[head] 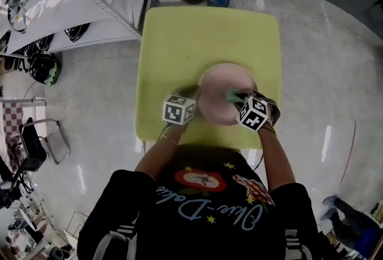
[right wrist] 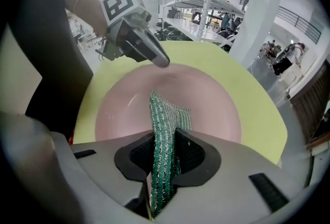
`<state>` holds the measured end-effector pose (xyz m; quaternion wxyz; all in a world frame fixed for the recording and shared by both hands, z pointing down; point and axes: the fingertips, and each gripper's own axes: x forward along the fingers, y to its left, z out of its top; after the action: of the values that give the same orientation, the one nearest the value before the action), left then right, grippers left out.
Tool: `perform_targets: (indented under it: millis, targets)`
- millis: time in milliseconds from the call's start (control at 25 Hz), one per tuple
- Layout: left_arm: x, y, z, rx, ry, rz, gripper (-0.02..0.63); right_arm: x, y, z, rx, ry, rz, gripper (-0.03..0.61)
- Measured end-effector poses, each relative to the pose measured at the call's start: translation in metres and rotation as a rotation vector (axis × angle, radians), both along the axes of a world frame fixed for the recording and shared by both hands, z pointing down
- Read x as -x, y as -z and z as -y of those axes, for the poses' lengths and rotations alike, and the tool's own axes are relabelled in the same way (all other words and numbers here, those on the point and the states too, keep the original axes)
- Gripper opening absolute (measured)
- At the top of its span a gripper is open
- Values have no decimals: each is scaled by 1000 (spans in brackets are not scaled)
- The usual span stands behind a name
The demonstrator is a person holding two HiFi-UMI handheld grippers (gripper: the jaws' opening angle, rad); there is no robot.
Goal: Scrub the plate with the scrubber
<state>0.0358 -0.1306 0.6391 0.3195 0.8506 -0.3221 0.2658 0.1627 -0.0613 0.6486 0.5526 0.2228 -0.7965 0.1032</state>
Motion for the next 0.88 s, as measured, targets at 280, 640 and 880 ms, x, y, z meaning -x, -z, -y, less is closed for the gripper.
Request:
perform_targets:
  millis: [280, 640, 880]
  targets:
    - [-1, -2, -2, -7, -11, 2, 31, 10, -1, -25, 56, -96, 42, 64]
    - [-5, -3, -3, -6, -24, 1, 31, 27, 1, -48, 110, -123, 80, 66]
    - [-1, -2, -1, -13, -27, 8, 31, 55, 6, -65, 216, -101, 175, 67]
